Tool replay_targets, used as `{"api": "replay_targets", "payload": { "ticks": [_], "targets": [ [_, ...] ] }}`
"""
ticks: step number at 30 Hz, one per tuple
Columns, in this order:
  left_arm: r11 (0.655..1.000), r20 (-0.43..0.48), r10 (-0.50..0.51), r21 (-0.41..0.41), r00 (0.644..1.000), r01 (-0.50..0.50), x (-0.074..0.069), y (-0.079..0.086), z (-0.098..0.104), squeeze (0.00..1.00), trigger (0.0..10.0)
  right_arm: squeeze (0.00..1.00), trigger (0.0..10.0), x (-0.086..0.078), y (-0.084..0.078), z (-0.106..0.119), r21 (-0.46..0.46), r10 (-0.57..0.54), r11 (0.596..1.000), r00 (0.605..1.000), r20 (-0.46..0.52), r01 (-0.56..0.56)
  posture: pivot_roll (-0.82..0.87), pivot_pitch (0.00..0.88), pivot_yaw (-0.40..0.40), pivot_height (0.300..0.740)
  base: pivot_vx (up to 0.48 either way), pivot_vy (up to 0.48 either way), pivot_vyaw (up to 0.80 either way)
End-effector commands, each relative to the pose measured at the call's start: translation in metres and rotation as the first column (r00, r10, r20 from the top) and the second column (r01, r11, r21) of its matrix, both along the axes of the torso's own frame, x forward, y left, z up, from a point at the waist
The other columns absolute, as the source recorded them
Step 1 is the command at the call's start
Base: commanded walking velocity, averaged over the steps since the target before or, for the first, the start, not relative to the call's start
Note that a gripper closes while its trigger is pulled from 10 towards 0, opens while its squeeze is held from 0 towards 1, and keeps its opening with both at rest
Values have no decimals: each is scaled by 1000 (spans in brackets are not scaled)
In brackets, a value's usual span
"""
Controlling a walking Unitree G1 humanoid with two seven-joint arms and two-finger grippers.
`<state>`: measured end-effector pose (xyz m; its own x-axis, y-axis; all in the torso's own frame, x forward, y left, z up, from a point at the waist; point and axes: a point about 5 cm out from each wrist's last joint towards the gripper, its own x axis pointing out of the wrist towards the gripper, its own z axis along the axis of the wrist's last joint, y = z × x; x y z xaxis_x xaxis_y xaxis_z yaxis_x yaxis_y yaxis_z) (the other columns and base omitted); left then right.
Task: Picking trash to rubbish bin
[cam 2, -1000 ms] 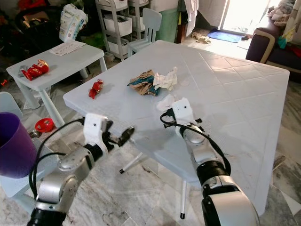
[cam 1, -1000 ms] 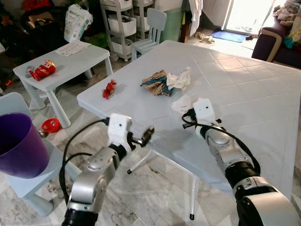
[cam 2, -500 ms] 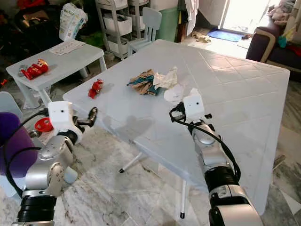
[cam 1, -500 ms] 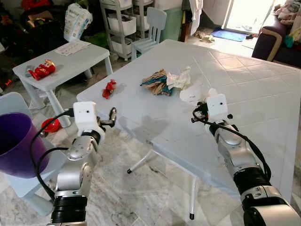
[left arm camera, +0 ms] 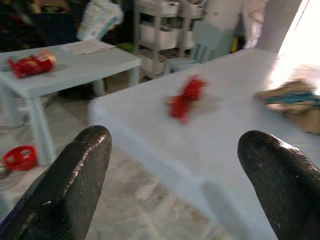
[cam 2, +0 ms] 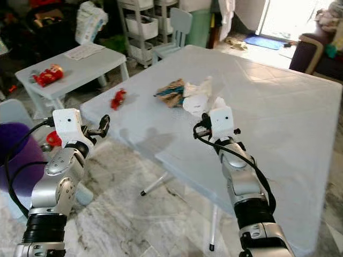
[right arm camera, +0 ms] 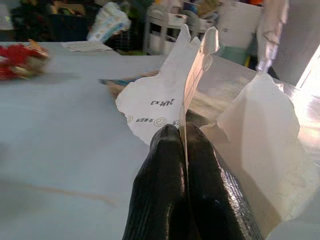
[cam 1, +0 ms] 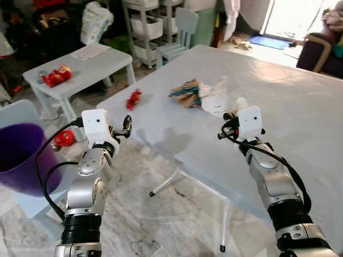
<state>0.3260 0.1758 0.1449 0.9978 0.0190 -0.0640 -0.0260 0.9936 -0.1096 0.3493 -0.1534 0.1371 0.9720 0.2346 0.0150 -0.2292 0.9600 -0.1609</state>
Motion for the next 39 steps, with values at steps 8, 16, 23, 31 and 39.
{"api": "replay_targets", "payload": {
  "ticks": [8,16,23,31,39],
  "targets": [
    [1000,3,2,9,1000,-2,4,1,0,0,10000,0,10000,-2,1,7,-5,2,1000,1000,11,-2,11,0,5,740,0,480,0],
    [1000,-11,1,15,1000,-1,7,0,-2,0,10000,0,10000,-5,6,10,9,7,1000,999,32,-8,-4,0,7,740,0,480,0],
    [999,24,-25,22,999,25,9,-9,1,0,10000,0,10000,-6,10,10,6,16,1000,999,33,-16,-5,0,3,740,0,254,0],
    [998,59,-55,-18,997,56,9,-12,4,0,10000,0,10000,-8,13,10,7,14,1000,999,37,-14,-5,0,10,740,0,0,0],
    [997,57,-73,-26,996,74,12,-15,4,0,10000,0,10000,-9,14,10,1,21,1000,999,45,-21,-4,0,11,740,236,0,0]
  ]
}}
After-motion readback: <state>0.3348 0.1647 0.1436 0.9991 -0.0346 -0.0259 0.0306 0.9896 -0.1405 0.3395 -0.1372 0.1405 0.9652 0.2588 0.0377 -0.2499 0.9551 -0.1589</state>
